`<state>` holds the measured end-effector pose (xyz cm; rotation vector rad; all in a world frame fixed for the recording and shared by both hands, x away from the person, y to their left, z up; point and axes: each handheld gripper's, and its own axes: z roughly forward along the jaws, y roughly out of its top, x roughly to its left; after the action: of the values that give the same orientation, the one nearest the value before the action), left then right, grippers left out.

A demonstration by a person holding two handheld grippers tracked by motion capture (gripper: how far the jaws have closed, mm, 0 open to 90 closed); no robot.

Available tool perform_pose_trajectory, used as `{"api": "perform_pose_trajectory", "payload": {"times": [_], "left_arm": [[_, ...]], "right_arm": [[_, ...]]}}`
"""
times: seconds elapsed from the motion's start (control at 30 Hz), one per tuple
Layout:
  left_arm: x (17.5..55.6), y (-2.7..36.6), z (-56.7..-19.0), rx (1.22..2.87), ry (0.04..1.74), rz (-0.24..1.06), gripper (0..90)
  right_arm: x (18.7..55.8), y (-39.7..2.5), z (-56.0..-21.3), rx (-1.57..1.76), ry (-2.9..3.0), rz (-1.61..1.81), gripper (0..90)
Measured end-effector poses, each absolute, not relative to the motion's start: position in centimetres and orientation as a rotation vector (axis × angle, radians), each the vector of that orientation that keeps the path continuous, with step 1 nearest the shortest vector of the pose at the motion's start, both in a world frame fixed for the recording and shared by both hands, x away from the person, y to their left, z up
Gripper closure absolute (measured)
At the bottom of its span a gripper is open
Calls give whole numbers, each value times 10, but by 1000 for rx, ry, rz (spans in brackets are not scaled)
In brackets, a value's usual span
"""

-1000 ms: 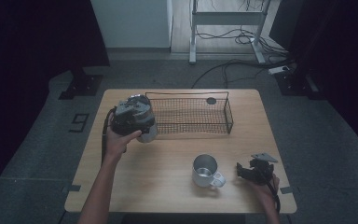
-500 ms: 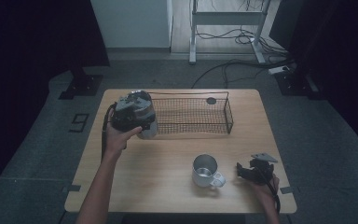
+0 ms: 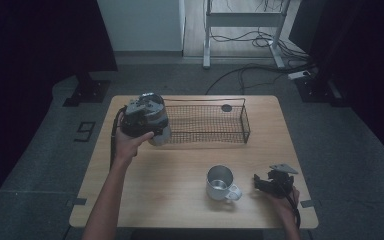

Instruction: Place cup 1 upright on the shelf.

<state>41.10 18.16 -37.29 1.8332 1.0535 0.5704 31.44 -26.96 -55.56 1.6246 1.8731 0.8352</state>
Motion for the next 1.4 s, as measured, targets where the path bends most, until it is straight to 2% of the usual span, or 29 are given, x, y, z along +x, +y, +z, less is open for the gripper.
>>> {"api": "perform_pose_trajectory", "payload": {"times": [1.4], "left_arm": [[456, 161, -374, 1836, 1053, 550, 41]], "right_arm": [[314, -270, -556, 1629, 1868, 833, 124]]}}
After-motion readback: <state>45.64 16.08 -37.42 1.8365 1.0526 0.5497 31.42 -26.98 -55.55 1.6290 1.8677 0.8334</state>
